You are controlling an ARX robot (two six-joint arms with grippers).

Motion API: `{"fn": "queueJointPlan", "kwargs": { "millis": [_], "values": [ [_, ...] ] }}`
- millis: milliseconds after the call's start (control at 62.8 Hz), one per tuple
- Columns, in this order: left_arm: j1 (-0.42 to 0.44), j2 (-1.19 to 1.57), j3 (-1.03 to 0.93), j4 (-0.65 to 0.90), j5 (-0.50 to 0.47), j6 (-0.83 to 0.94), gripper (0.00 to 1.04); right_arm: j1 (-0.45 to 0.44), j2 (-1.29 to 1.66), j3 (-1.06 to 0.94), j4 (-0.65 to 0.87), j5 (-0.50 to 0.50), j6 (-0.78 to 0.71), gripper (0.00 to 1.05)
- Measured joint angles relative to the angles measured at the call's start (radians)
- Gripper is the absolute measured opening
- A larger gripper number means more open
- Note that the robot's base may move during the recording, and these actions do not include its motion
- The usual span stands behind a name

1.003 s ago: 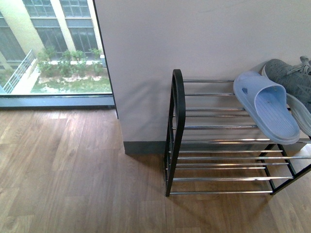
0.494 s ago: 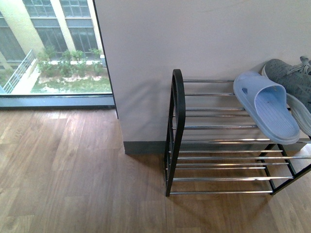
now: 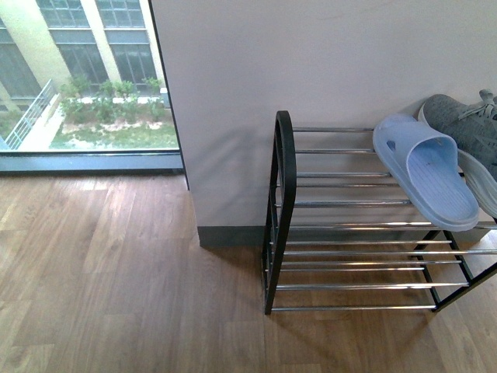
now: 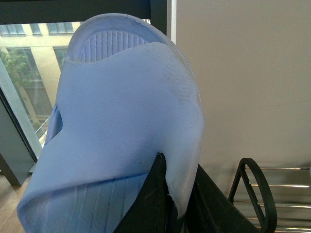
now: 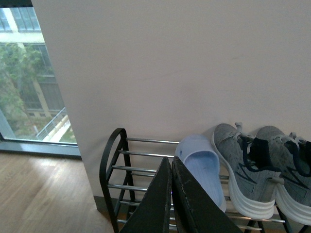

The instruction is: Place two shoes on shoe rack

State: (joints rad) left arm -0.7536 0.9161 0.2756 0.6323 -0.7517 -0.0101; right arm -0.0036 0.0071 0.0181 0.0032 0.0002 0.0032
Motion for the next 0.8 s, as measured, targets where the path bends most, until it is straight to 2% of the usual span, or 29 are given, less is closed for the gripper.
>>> {"fn": "queueJointPlan", "kwargs": {
  "millis": [191, 557, 669, 796],
  "values": [
    [0.000, 0.000, 0.000, 0.000, -0.002, 0.000, 0.04, 0.000, -0.001, 0.000, 0.000, 0.000, 0.000, 0.02],
    [0.002, -0.001, 0.000, 0.000, -0.006, 0.000, 0.04, 0.000, -0.002, 0.000, 0.000, -0.003, 0.000, 0.83],
    [0.002, 0.000, 0.000, 0.000, -0.003, 0.000, 0.04, 0.000, -0.002, 0.000, -0.001, -0.003, 0.000, 0.97],
    [0.002, 0.000, 0.000, 0.000, -0.005, 0.000, 0.04, 0.000, -0.002, 0.000, -0.001, -0.003, 0.000, 0.95]
  ]
}}
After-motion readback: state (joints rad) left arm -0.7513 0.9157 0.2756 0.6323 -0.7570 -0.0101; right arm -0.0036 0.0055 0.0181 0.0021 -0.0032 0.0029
